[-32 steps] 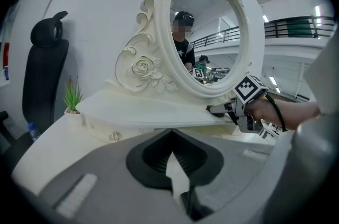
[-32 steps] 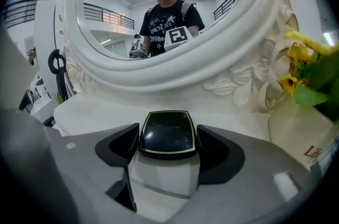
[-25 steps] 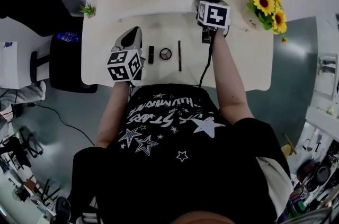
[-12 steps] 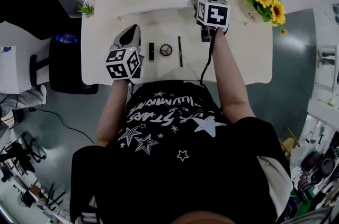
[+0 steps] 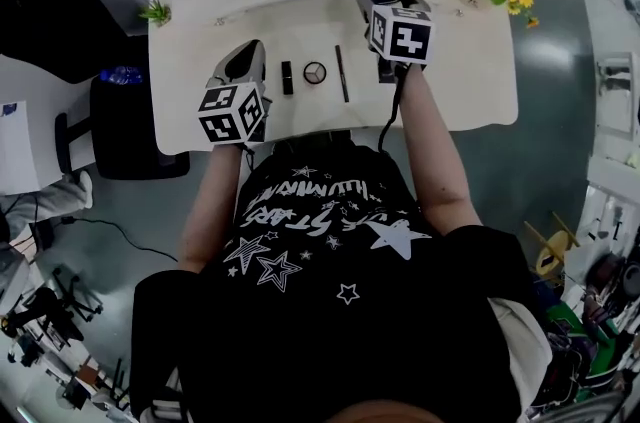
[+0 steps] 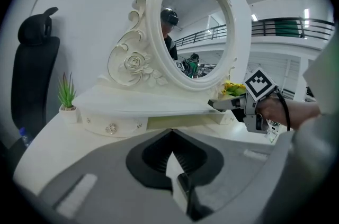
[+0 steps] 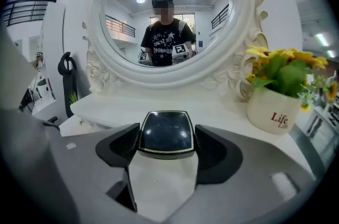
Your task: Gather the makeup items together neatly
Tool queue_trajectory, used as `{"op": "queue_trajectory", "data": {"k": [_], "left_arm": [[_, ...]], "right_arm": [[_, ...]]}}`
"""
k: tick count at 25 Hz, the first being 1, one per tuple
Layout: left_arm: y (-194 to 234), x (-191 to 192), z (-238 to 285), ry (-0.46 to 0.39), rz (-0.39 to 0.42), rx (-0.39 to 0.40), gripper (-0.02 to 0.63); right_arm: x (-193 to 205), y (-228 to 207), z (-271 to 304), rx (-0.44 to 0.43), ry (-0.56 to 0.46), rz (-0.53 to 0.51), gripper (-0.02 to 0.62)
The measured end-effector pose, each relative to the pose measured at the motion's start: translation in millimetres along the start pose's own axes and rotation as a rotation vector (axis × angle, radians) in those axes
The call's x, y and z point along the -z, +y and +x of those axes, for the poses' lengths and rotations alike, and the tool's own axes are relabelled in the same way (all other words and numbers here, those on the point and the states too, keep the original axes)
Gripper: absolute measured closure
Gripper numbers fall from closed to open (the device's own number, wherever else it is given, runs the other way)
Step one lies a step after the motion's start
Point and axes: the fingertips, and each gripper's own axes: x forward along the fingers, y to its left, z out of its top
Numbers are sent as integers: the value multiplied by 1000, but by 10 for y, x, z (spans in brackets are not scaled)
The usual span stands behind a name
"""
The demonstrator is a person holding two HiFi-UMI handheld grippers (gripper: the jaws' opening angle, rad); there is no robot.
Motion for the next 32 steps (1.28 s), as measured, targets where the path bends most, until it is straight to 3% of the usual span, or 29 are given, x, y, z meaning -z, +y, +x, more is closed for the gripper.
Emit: {"op": "queue_trajectory", "data": {"k": [17,32], "left_arm": [[-195,387,-293,67,42,111,606],[-162,685,-492,114,36,109,606]], "right_arm": [[955,21,-578,91,69,93,244],[1564,172,-565,88,160,97,242]]}}
